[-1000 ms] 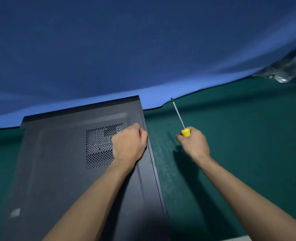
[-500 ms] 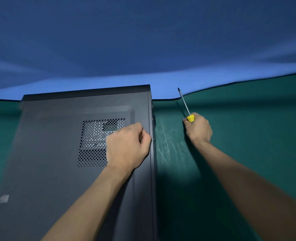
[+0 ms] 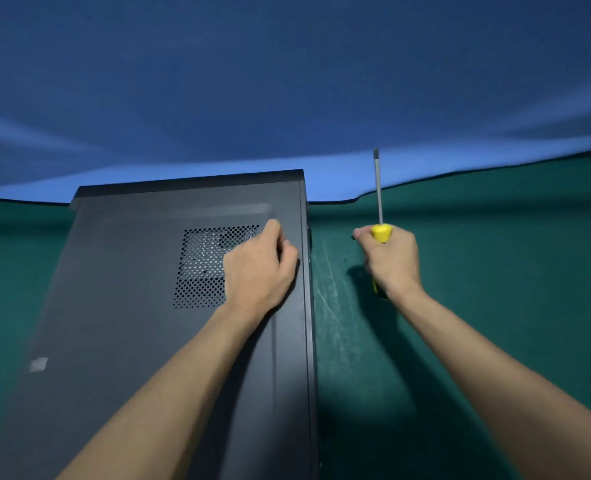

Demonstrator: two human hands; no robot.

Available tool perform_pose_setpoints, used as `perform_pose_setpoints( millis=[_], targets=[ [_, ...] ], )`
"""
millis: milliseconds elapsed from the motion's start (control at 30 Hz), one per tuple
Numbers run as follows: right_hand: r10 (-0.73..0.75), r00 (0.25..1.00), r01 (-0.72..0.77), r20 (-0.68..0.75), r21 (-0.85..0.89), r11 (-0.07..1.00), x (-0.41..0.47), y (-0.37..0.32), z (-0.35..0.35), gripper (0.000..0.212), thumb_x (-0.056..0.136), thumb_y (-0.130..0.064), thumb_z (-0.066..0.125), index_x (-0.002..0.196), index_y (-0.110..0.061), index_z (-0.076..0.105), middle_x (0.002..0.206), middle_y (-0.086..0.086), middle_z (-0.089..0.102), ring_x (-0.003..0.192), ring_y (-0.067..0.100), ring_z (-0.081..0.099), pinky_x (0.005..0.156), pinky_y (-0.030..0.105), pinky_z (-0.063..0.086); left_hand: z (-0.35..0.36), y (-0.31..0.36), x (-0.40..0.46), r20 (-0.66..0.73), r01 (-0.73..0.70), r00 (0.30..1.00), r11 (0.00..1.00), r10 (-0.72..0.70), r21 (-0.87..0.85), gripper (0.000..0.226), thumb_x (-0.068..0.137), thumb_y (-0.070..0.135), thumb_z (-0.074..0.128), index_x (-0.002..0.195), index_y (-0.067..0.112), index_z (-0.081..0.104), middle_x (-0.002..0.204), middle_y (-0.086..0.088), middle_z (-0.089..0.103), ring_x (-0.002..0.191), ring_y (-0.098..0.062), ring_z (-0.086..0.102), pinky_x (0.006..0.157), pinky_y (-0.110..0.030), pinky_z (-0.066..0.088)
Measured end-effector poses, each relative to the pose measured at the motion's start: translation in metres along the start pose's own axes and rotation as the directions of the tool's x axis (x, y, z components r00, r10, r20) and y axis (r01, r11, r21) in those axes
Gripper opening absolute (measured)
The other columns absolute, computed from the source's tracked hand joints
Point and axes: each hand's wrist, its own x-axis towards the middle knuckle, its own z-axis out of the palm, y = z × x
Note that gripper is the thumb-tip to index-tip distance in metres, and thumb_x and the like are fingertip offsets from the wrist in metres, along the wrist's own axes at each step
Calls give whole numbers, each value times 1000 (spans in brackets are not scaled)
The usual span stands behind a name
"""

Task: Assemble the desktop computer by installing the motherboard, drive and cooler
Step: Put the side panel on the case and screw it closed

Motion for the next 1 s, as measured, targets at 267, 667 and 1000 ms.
perform_pose_setpoints(
  millis=[267,667,1000],
  targets=[
    [-192,975,185,109,69,980,-111,-80,0,24,84,-21,69,62,-26,63,37,-10,48,38,11,42,46,23,36,-67,21,-16,455,446,886,437,-90,-782,38,100,12,35,71,5,58,43,-1,54,27,-8,31,31,-15,21],
    [-117,993,113,-3,293,949,-258,-106,120,14,87,-11,65,79,0,66,42,-3,51,35,10,41,39,19,35,-171,-112,-88,582,428,792,513,184,-745,40,102,22,33,72,8,54,47,0,52,31,-7,31,36,-12,17],
    [-81,996,84,-23,316,945,-340,-117,163,18,88,-19,65,77,-6,58,40,-7,47,35,10,41,37,19,36,-199,-175,-141,673,687,706,17,223,-726,28,97,21,46,72,9,52,49,-1,45,38,-9,35,33,-17,26]
  ],
)
